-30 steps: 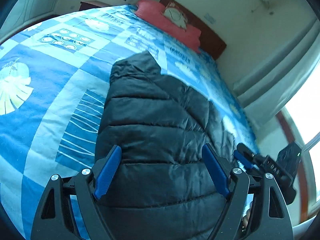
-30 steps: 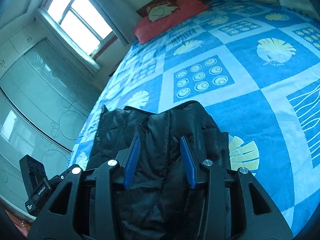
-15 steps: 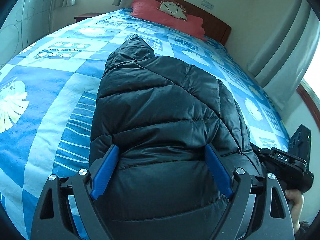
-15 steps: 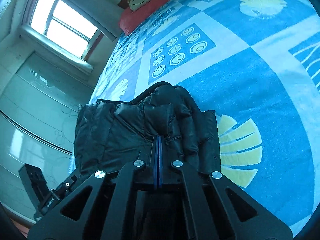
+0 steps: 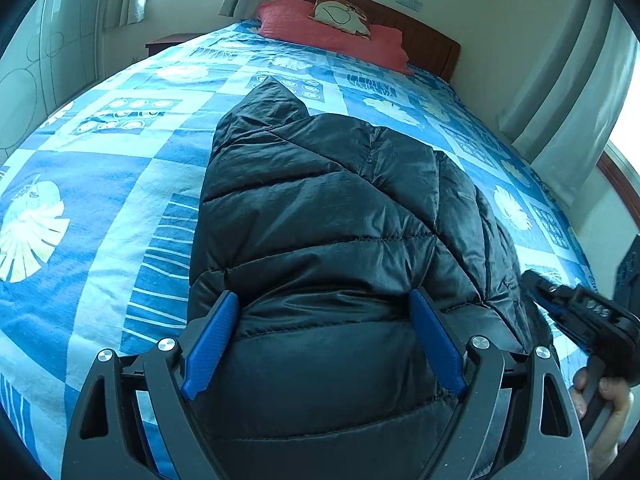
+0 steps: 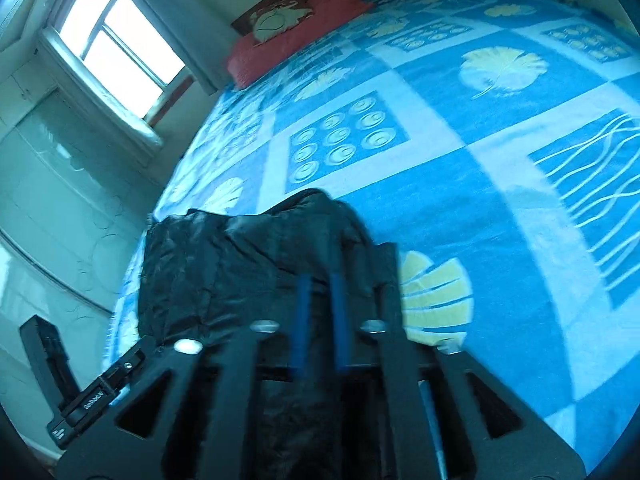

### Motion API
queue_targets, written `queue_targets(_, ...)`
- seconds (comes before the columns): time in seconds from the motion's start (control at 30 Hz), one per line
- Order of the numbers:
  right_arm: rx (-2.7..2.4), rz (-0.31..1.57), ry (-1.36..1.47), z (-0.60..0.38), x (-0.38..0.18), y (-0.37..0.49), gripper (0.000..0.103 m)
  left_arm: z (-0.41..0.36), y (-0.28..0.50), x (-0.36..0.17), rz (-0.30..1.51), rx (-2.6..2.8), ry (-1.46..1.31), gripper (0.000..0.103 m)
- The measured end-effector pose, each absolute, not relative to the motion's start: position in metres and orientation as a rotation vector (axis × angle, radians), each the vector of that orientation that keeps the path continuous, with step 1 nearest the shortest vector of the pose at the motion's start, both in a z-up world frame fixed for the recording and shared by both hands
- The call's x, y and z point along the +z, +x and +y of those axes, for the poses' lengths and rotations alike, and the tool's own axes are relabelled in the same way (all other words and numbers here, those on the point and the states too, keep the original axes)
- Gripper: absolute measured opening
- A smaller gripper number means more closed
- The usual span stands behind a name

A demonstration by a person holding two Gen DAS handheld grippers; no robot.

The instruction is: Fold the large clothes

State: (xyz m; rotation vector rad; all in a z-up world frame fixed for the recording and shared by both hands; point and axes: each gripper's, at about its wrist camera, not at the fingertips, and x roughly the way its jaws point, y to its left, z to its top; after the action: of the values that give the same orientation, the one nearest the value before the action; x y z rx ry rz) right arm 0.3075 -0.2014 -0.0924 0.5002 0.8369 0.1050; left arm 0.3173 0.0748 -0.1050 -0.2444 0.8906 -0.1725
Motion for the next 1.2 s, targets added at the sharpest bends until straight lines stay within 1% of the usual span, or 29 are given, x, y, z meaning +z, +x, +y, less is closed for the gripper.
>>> queue_targets(0.03,0.097,0.827,0.493,-0.205,-0.091,0.306,0.06,0.075,0.317,-0.104,0.891,-0.17,-0.242,0.085)
queue_targets(0.23,0.054,0.799,0.413,-0.2,-0.068,0.28,0.061,0.073,0.31,-0.093,0.896,-0.137,-0.221,0.085)
queue_targets(0.3,0.041,0.781,0.373,-0.195,-0.057,0.268,0.065,0.074,0.303,-0.086,0.892,-0.136,-0.232,0.085)
queue_targets(0.37,0.031,0.755,0.33,-0.188,-0.046,0.252,0.072,0.075,0.293,-0.077,0.885,-0.139,-0.232,0.085)
queue_targets(0.53,0.039,0.714,0.249,-0.169,-0.029,0.216,0.079,0.076,0.255,-0.053,0.818,-0.109,-0.188,0.085)
queue_targets(0.67,0.04,0.693,0.194,-0.158,-0.029,0.181,0.082,0.08,0.219,-0.047,0.807,-0.081,-0.182,0.085)
queue_targets(0.8,0.061,0.705,0.183,-0.149,-0.034,0.151,0.082,0.086,0.178,-0.045,0.791,-0.046,-0.197,0.085)
queue_targets(0.97,0.089,0.706,0.155,-0.137,-0.036,0.119,0.086,0.082,0.139,-0.04,0.771,-0.029,-0.162,0.085)
queue_targets(1.2,0.091,0.653,0.122,-0.131,-0.018,0.082,0.091,0.073,0.102,-0.031,0.757,-0.006,-0.131,0.086)
